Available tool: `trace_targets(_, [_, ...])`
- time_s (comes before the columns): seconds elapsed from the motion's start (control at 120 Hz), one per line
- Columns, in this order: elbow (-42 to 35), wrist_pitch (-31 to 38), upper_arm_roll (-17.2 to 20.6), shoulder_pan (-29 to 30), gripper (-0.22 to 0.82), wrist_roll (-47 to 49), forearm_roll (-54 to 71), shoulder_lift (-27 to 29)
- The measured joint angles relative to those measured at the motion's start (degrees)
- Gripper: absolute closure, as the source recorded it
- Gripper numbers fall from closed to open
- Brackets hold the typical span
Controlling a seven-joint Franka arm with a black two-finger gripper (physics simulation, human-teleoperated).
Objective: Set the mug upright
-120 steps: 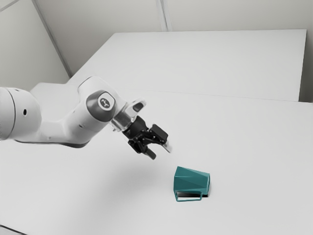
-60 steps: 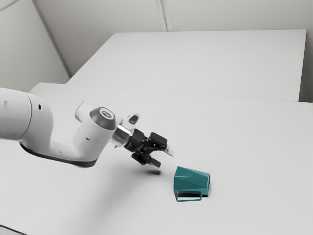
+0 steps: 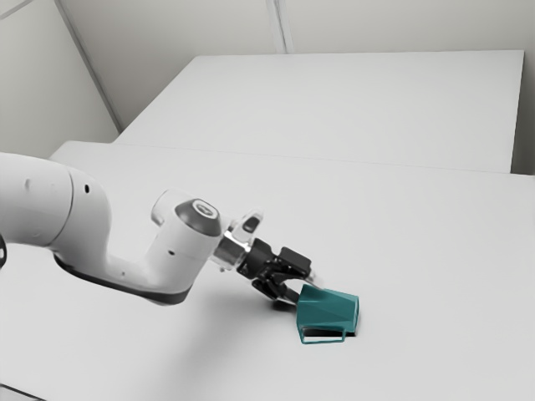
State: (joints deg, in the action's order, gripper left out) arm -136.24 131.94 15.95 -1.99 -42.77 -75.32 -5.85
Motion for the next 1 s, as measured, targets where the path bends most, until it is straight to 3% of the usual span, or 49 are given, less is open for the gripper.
trace_targets(0.1, [0.1, 0.0, 1.0, -0.1, 0.03, -1.6, -1.5, -0.1])
trace_targets(0.267, [0.2, 0.1, 1.5, 0.1, 0.44, -3.7, -3.0, -0.1])
trace_targets(0.408, [0.8, 0.1, 2.2, 0.1, 0.63, -5.1, -3.6, 0.1])
trace_targets(0.625, [1.3, 0.2, 4.2, -0.1, 0.74, -6.5, -4.4, 1.0])
trace_targets(0.867, [1.2, -0.4, 5.0, -0.6, 0.77, -7.1, -4.3, 7.4])
trace_targets(1.0, [4.0, -1.1, 4.1, -0.5, 0.78, -3.8, 8.3, 10.6])
